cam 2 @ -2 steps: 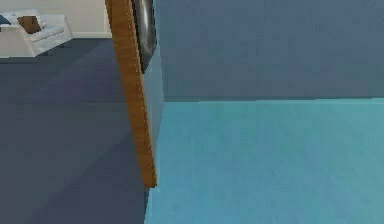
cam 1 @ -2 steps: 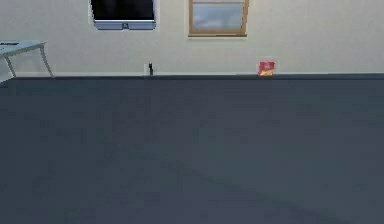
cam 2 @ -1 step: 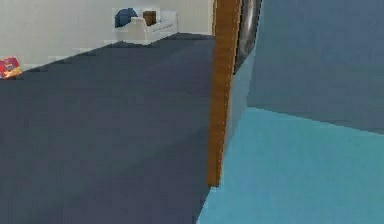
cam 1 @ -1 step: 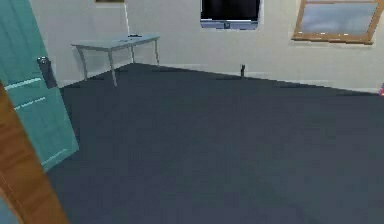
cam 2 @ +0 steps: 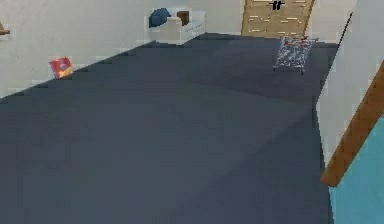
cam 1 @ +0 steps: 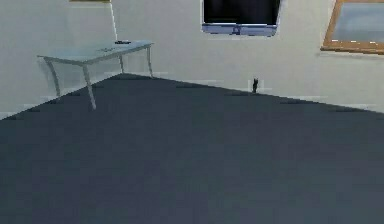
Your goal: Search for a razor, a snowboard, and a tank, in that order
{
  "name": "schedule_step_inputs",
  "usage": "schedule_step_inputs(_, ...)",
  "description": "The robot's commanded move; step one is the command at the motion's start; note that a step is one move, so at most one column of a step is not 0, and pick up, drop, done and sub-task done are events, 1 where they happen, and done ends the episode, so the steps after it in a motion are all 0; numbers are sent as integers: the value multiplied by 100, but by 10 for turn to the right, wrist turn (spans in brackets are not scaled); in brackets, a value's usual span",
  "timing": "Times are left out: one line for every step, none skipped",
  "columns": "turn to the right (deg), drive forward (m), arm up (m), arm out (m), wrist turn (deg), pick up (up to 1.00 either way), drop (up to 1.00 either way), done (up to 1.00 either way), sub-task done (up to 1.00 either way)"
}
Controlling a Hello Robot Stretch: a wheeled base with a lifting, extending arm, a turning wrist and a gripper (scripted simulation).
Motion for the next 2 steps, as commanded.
schedule_step_inputs(-270,0,0,0,0,0,0,0,0)
schedule_step_inputs(0,10,0,0,0,0,0,0,0)
